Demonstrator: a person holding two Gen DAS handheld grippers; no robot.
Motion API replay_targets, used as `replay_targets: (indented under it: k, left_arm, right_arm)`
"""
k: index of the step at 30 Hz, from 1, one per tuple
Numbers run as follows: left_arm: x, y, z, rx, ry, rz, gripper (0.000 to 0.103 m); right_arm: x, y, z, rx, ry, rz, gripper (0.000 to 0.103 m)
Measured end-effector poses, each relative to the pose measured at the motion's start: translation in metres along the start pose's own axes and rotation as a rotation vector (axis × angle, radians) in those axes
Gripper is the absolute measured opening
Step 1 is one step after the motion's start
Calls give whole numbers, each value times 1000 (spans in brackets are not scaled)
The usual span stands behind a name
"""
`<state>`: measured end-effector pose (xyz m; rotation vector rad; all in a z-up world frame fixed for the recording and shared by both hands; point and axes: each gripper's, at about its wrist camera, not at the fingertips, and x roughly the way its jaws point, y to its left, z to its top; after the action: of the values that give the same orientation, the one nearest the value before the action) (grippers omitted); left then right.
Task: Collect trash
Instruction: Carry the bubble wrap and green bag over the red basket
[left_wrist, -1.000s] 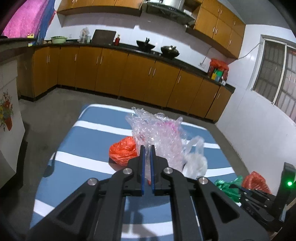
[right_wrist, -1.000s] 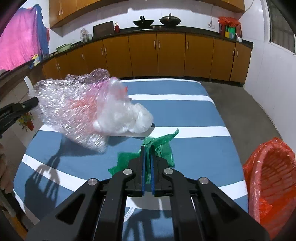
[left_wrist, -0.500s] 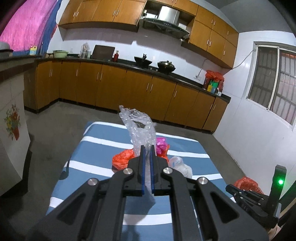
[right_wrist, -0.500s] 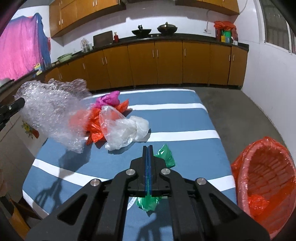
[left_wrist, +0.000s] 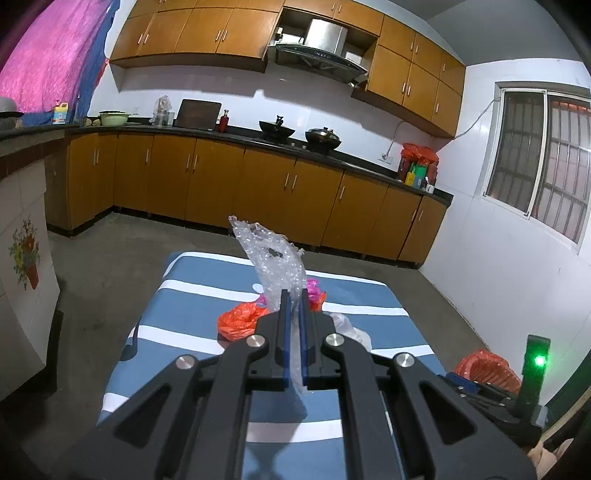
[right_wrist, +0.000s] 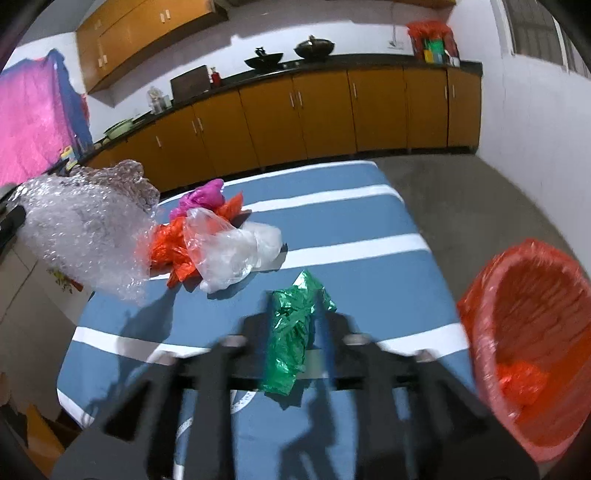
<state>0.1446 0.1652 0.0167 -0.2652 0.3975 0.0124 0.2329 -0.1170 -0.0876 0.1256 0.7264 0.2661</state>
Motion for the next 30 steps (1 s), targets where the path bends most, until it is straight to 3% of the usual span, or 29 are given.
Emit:
replay_targets:
  k: [9, 10, 11, 12, 14, 17, 30]
  left_arm:
    - [4, 2, 1, -3, 8, 5, 5]
    - [3, 1, 1, -3, 10, 5, 5]
    - [3, 1, 0, -2, 12, 4, 5]
    - [4, 2, 0, -3, 13, 3, 5]
    - [4, 2, -1, -4, 15, -1, 5]
    - [4, -1, 0, -4, 15, -11, 5]
    - [-3, -31, 5, 27, 1, -79, 5]
  right_arm:
    - [49, 10, -11, -43, 110, -63, 42]
    - [53, 9, -14, -46, 126, -65, 39]
    - [56, 8, -17, -48, 144, -62, 27]
    - [56, 7, -19, -49, 146, -57, 27]
    - [51, 6, -18, -53, 140, -54, 20]
    - [34, 3, -11, -42, 99, -44, 17]
    - [-39, 2, 26, -24, -67, 2, 17]
